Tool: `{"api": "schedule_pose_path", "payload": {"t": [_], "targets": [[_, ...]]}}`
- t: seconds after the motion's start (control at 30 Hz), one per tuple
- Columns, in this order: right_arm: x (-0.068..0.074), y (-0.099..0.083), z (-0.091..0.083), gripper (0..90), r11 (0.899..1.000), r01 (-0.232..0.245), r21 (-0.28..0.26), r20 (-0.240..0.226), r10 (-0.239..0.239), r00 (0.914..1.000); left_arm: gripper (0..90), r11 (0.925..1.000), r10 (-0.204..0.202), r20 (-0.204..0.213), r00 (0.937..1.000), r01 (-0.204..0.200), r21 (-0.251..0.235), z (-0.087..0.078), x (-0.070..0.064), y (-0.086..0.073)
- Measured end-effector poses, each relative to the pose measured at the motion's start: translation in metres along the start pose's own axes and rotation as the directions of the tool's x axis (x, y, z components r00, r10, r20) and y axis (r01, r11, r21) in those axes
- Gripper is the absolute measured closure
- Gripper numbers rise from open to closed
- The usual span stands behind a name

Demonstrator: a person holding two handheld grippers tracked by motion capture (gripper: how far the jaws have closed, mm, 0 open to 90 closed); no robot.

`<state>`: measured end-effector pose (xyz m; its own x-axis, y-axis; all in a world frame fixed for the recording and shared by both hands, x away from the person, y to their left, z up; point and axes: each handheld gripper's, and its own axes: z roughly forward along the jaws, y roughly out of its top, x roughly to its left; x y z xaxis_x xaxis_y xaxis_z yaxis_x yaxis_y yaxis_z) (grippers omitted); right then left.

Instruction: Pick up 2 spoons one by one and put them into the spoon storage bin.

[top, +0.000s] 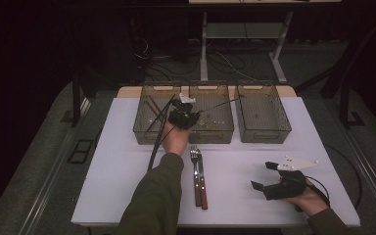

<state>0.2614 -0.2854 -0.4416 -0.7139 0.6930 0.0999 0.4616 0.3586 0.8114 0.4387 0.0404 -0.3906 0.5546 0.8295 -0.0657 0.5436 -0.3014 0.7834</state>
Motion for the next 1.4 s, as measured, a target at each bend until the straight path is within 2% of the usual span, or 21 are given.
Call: {"api": "schedule_pose_path", "payload": {"t": [0.1,0.13,0.23,0.37,0.43,0.6,0.8,0.87,1.0,1.1,1.13,1.2,1.27,1.37,1.4], "targets": [[0.000,0.000,0.000,9.2,1.000,0.001,-0.001,0.001,-0.001,1.0000,81.7,0.9999,-0.004,0.005,1.0000,0.004,-0.013,-0.001,0.002,0.000],[0.000,0.000,0.000,9.2,1.000,0.001,-0.001,0.000,-0.001,1.0000,74.5,0.9998,-0.006,0.007,1.0000,0.006,-0.017,-0.001,0.003,0.000],[0.000,0.000,0.000,9.2,1.000,0.002,-0.002,0.000,-0.002,1.0000,62.7,0.9996,-0.008,0.003,1.0000,0.008,-0.027,-0.002,0.003,0.001],[0.000,0.000,0.000,9.2,1.000,0.001,-0.001,0.000,-0.001,1.0000,54.5,0.9996,-0.004,0.019,0.9998,0.004,-0.030,-0.004,0.005,0.001],[0.000,0.000,0.000,9.2,1.000,0.001,-0.002,0.000,-0.001,1.0000,51.5,0.9995,0.009,0.022,0.9997,-0.008,-0.031,-0.006,0.004,0.001],[0.000,0.000,0.000,9.2,1.000,0.001,-0.001,0.001,-0.001,1.0000,41.7,0.9987,0.033,0.069,0.9971,-0.030,-0.042,-0.012,0.000,0.003],[0.000,0.000,0.000,9.2,1.000,-0.001,-0.001,0.001,0.001,1.0000,29.0,0.9944,0.105,0.106,0.9888,-0.103,-0.025,-0.029,-0.008,0.002],[0.000,0.000,0.000,9.2,1.000,-0.002,0.001,0.003,0.002,1.0000,25.4,0.9948,0.097,0.132,0.9866,-0.091,-0.045,-0.036,-0.009,-0.001],[0.000,0.000,0.000,9.2,1.000,-0.002,0.001,0.003,0.002,1.0000,19.2,0.9947,0.091,0.156,0.9835,-0.082,-0.062,-0.046,-0.012,-0.010],[-0.001,0.000,0.000,9.2,1.000,-0.002,0.003,0.005,0.002,1.0000,15.0,0.9924,0.122,0.165,0.9788,-0.117,-0.039,-0.054,-0.013,-0.019],[-0.001,0.000,0.000,9.2,1.000,-0.002,0.003,0.005,0.002,1.0000,14.6,0.9905,0.138,0.164,0.9768,-0.134,-0.030,-0.057,-0.013,-0.021],[-0.001,0.000,0.000,9.2,1.000,-0.003,0.004,0.007,0.003,1.0000,14.6,0.9926,0.120,0.172,0.9776,-0.116,-0.037,-0.061,-0.014,-0.029],[-0.001,0.000,0.001,9.2,1.000,0.000,0.005,0.009,0.000,1.0000,14.7,0.9909,0.134,0.175,0.9754,-0.130,-0.037,-0.067,-0.014,-0.036],[-0.001,-0.001,0.001,9.2,1.000,-0.004,0.007,0.007,0.004,1.0000,15.5,0.9917,0.126,0.180,0.9757,-0.118,-0.051,-0.072,-0.014,-0.046],[-0.001,-0.001,0.001,9.2,1.000,-0.004,0.006,0.007,0.004,1.0000,16.1,0.9906,0.135,0.182,0.9739,-0.128,-0.046,-0.075,-0.013,-0.051]]}}
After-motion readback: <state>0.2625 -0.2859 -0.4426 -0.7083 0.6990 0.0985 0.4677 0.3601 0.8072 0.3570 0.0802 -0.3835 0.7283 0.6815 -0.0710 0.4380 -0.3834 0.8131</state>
